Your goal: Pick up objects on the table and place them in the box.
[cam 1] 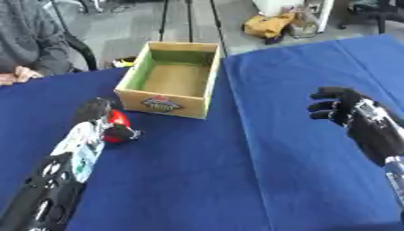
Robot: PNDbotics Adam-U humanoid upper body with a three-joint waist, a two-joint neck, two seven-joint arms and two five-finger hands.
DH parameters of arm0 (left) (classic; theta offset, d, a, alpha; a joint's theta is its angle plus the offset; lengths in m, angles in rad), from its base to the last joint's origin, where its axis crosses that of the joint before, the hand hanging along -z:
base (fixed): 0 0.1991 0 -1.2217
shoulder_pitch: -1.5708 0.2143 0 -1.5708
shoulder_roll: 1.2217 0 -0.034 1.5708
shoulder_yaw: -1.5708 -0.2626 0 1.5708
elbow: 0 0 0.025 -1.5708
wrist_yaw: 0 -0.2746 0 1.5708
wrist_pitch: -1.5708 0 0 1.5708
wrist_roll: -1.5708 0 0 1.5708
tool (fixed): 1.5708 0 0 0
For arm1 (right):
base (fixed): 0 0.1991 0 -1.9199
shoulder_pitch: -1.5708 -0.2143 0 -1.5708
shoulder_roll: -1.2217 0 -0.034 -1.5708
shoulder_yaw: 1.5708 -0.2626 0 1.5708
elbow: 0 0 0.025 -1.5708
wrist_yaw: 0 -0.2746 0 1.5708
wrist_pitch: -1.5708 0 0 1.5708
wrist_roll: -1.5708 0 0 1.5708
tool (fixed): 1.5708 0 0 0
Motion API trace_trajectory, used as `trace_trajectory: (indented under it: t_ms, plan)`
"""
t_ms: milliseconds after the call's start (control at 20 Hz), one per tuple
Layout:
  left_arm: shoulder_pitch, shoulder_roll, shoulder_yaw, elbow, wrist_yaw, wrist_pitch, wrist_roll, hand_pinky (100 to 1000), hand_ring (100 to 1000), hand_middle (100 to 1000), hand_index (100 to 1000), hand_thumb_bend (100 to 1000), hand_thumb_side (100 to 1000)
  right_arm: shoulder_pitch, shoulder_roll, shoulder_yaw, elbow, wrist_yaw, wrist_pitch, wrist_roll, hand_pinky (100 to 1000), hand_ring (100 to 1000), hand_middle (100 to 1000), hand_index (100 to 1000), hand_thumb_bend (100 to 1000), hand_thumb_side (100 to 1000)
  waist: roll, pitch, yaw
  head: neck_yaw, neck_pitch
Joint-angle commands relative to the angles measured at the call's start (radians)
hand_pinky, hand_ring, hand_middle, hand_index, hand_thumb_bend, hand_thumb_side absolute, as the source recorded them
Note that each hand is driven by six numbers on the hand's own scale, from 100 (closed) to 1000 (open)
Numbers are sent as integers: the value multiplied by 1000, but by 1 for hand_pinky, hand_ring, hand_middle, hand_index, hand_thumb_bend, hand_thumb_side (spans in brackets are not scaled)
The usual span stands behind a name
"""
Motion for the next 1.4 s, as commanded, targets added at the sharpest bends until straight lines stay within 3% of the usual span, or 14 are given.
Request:
trace_trajectory:
  t_ms: [50,150,350,400,500,1100,1400]
  plan:
    - [-12,25,0,-24,-28,0,-45,563,622,678,815,861,379,-12,-12,-6,-11,0,-2,2,751,748,761,836,179,774,-6,-13,2,-1,-10]
    - [-12,30,0,-32,-42,0,-75,526,596,666,814,773,369,-11,-12,-6,-10,1,-2,2,751,748,761,836,179,774,-6,-13,3,-2,-11]
    - [-10,34,5,-40,-61,3,-113,406,505,631,804,501,352,-11,-12,-7,-9,2,-2,3,751,748,761,836,178,775,-6,-13,3,-3,-10]
    - [-9,34,6,-42,-61,4,-112,370,479,613,795,386,341,-10,-12,-7,-9,2,-2,3,751,749,761,836,177,775,-5,-13,3,-3,-10]
    - [-7,33,8,-46,-53,3,-102,344,459,601,789,291,331,-10,-12,-7,-9,3,-2,3,751,749,761,836,178,776,-5,-13,3,-3,-10]
    - [-68,57,18,-131,41,18,-52,308,424,572,773,271,344,-8,-11,-5,-7,6,0,6,751,749,761,836,177,778,0,-15,-8,3,-13]
    - [-128,38,30,-137,31,32,-14,303,419,563,763,277,346,-17,-16,9,-6,6,3,20,751,749,761,837,175,781,10,-15,-44,30,-25]
